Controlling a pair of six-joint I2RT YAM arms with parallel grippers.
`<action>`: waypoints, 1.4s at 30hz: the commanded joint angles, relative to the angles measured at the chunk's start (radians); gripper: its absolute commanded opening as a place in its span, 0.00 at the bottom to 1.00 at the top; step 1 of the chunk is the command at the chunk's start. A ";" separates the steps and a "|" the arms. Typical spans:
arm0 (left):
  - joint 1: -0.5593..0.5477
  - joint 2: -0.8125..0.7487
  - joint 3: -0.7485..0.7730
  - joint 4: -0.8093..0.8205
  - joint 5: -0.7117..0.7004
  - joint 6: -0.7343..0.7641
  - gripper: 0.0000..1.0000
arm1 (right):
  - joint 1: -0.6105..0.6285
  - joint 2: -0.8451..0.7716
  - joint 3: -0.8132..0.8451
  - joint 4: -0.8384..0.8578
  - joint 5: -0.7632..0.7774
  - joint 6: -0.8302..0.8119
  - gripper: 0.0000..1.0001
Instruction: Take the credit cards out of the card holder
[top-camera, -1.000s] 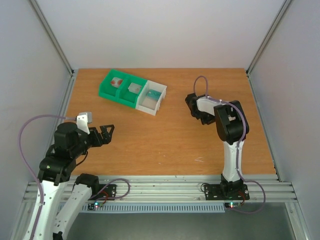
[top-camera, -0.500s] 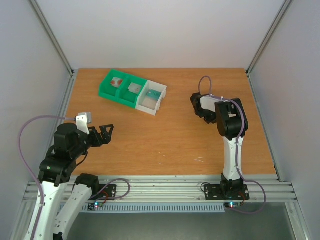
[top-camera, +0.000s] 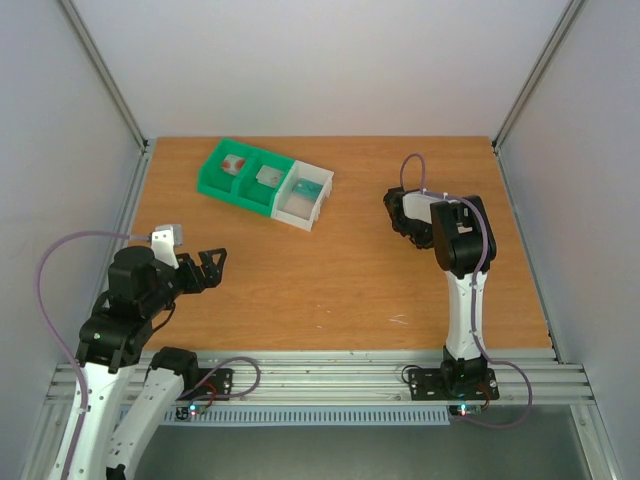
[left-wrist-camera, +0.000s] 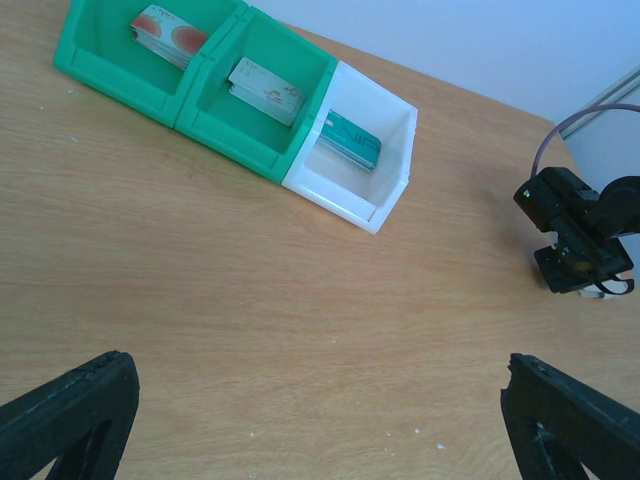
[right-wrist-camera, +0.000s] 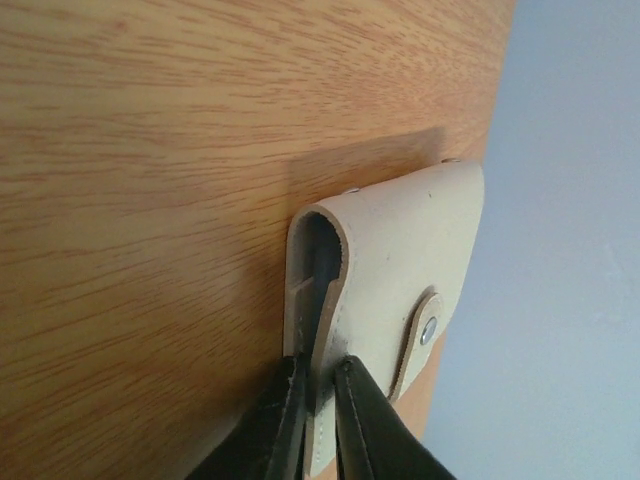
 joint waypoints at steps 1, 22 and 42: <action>0.006 -0.009 -0.005 0.045 -0.019 0.018 0.99 | -0.009 0.010 0.023 -0.026 -0.003 0.016 0.08; 0.006 -0.019 -0.002 0.036 -0.041 0.025 0.99 | 0.121 -0.213 -0.058 -0.061 -0.196 0.067 0.01; 0.006 0.026 0.025 -0.028 -0.056 -0.005 0.99 | 0.729 -0.439 -0.197 -0.030 -0.419 0.061 0.01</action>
